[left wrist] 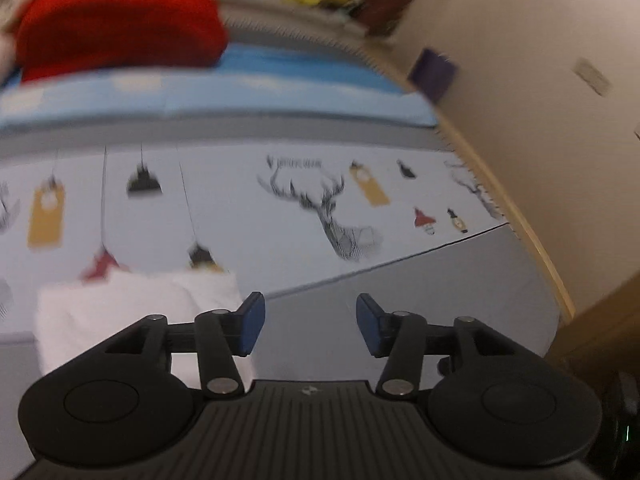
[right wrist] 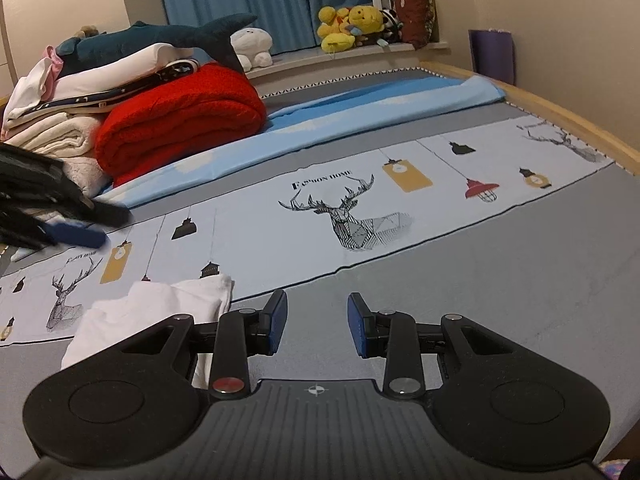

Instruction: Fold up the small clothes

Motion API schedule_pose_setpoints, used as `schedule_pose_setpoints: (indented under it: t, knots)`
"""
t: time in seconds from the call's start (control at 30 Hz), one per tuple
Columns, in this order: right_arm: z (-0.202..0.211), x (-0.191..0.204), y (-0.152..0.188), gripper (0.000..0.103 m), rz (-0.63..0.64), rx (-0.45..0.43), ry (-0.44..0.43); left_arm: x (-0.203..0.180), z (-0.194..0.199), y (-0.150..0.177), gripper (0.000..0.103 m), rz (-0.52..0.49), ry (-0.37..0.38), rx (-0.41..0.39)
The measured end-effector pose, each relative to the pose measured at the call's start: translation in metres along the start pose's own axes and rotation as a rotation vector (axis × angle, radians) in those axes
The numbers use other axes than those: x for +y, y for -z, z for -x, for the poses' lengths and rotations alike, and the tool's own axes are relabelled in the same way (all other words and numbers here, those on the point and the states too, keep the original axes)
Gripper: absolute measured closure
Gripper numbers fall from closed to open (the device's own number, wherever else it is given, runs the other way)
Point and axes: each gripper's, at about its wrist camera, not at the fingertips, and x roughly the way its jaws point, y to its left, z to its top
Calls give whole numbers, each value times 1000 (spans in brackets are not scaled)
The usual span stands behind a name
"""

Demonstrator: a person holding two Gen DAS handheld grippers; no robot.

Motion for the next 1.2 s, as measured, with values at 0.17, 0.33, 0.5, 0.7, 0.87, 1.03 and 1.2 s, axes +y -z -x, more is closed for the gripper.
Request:
schedule_pose_setpoints:
  t: [0.17,0.33,0.5,0.7,0.87,1.03,1.2]
  knots:
    - [-7,7,-3,68,-14,21,-52,75,54,32,47,-67,-115,-77]
    - [-38,38,1,68,-35,161,-168,146,61,87,47,-23,-184,-39]
    - [-78,75,18,64,-11,349,-164,176,42,144,45,52,-146,-46]
    - [-105,83,37,61,-25,478,-58,168,11,148,27,8,-124,42]
    - [-111,77,50,59,-24,539,-32,171,-13,151,27,71,-117,108]
    - [-107,78,53,99,23,538,-83,175,-32,160,31,64,-177,199]
    - [-80,65,33,103,-83,383,-209,175,-28,162,61,22,-168,195]
